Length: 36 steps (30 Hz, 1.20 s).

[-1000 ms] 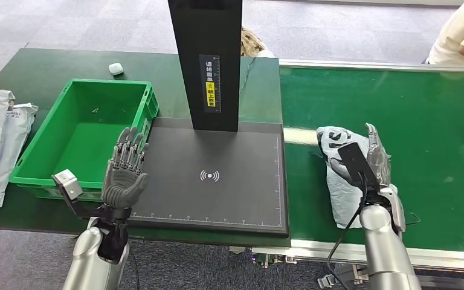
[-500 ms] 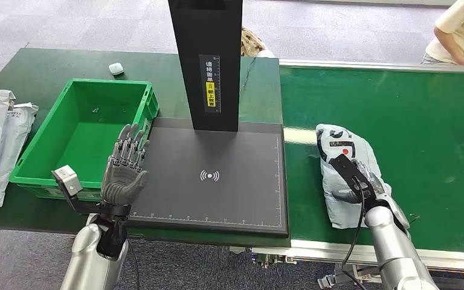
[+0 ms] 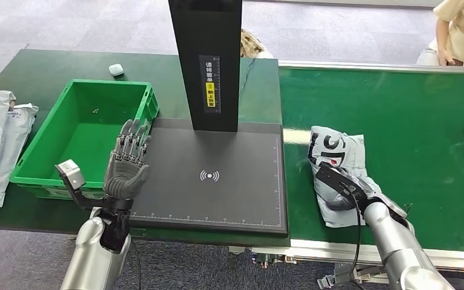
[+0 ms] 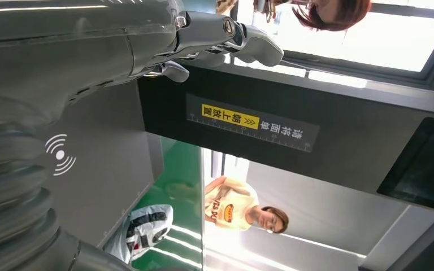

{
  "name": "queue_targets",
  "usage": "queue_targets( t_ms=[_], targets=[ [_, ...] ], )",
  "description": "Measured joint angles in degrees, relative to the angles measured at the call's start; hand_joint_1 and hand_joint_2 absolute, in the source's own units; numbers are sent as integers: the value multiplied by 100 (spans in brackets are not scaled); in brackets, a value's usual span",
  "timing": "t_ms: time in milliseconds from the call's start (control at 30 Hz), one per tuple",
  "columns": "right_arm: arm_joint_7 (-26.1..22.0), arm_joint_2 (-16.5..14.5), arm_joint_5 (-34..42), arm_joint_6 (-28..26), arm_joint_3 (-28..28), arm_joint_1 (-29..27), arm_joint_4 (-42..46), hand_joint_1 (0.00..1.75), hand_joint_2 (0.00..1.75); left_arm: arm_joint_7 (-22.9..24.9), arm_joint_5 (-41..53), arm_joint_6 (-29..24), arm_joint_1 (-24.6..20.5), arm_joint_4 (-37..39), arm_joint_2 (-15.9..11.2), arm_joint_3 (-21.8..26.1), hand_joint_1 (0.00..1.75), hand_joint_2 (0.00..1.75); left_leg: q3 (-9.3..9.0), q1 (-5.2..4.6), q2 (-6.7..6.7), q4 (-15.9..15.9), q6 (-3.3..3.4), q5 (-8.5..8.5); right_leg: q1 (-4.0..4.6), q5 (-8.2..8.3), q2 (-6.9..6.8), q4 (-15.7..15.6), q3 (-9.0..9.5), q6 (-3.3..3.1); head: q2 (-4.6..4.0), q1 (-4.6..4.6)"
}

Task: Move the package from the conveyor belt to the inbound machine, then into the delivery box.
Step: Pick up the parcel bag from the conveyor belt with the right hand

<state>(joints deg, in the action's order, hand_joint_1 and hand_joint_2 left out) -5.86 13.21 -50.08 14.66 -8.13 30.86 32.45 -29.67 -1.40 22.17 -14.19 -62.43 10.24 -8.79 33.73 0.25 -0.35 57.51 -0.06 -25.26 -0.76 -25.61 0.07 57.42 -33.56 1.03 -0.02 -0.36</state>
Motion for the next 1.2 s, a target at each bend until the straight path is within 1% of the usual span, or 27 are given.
queue_targets(
  t_ms=[133,333,600,633,700,767,833,900,933,1067,1133,1200],
  targets=[
    [232,1,-105,-205,-202,76,-25,175,175,-20,-39,-73,37,29,-22,2,0,175,-13,0,0,0,2,-2,1,0,0,0,15,0,0,1],
    [484,-2,-220,-289,-393,125,-10,175,175,83,-37,-131,205,-61,-40,4,0,175,-31,1,-1,0,3,-2,1,-3,-4,-3,37,3,0,1],
    [560,-27,-264,-352,-497,146,-2,175,175,106,-16,-160,227,-86,-44,4,0,175,-34,1,-4,1,4,-2,0,-3,-7,-4,44,6,0,1],
    [572,-32,-275,-421,-500,146,2,175,175,106,-16,-164,232,-90,-45,5,0,175,-34,1,-4,1,4,-2,0,-3,-7,-4,44,6,0,1],
    [616,-55,-308,-729,-491,115,55,175,175,113,-14,-179,275,-139,-45,8,0,175,-32,1,-6,1,4,-2,-1,-4,-8,-4,44,6,0,1],
    [665,-105,-293,-1187,-430,-2,230,175,175,140,-13,-195,394,-281,-45,18,0,175,-25,1,-8,1,4,-2,-1,-5,-10,-4,39,7,0,1],
    [670,-195,-84,-1660,-253,-182,581,175,175,188,-13,-208,563,-481,-44,34,0,175,-11,1,-10,0,4,-2,-2,-5,-12,-4,25,7,0,1],
    [524,-320,408,-2050,45,-342,1017,175,175,224,-13,-217,714,-662,-42,51,0,175,3,1,-11,0,4,-2,-2,-5,-11,-3,9,7,0,0],
    [338,-388,777,-2179,215,-408,1225,175,175,233,-13,-225,767,-731,-41,56,0,175,7,1,-10,0,4,-2,-2,-5,-11,-3,3,7,0,1],
    [-895,-672,2565,-2522,917,-656,2004,175,175,223,-18,-266,842,-839,-27,61,0,175,19,1,-13,0,4,-2,-2,-6,-15,-3,-11,7,0,-1],
    [-1280,-793,3085,-2674,1234,-753,2364,175,175,211,-20,-280,847,-842,-9,60,0,175,22,1,-16,0,4,-2,-2,-7,-18,-3,-13,7,0,0],
    [-1369,-860,3217,-2721,1438,-820,2616,175,175,209,-22,-294,851,-843,6,59,0,175,23,1,-14,-1,4,-2,-2,-7,-16,-3,-13,7,0,1]
  ],
)
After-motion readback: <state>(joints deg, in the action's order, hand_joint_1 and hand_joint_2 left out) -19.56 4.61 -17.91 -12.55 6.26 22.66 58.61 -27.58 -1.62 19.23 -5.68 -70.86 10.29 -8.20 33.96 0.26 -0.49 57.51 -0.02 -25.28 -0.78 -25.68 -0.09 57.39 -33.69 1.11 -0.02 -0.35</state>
